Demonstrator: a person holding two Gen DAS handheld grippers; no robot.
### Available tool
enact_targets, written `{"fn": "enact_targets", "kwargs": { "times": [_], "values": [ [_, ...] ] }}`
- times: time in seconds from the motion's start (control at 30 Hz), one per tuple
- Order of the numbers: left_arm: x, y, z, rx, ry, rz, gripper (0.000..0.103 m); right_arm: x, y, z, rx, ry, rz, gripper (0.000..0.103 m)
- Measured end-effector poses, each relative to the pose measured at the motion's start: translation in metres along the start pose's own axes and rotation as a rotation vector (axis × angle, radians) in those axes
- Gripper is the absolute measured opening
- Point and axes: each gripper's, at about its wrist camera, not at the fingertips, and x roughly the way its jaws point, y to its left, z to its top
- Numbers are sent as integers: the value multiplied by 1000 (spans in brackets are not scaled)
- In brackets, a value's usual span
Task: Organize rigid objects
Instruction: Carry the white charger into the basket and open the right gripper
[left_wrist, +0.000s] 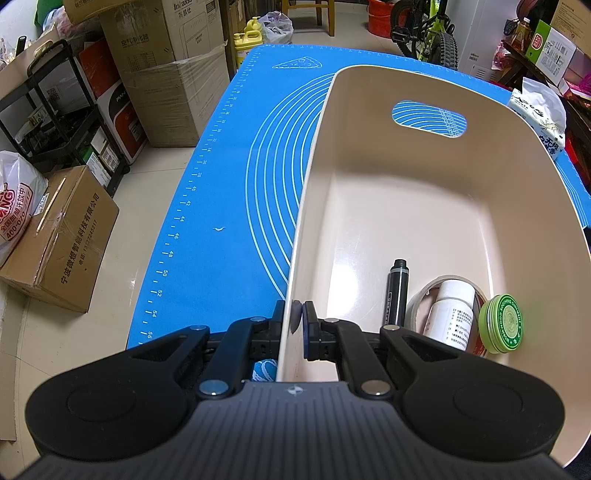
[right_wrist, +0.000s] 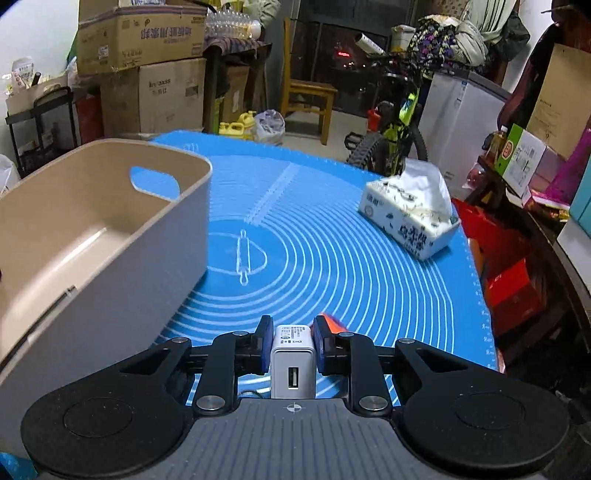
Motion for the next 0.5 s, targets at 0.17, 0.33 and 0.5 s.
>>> {"fn": "enact_targets", "kwargs": {
  "times": [0.17, 0.33, 0.5],
  "values": [
    [0, 0, 0, 0, 0, 1, 9, -19, 7, 21, -14, -47, 25, 32],
    [1, 0, 0, 1, 1, 1, 9, -40, 27, 44, -44, -119, 89, 32],
    [1, 0, 0, 1, 1, 1, 9, -51, 54, 61, -61, -176, 153, 32]
  ]
}}
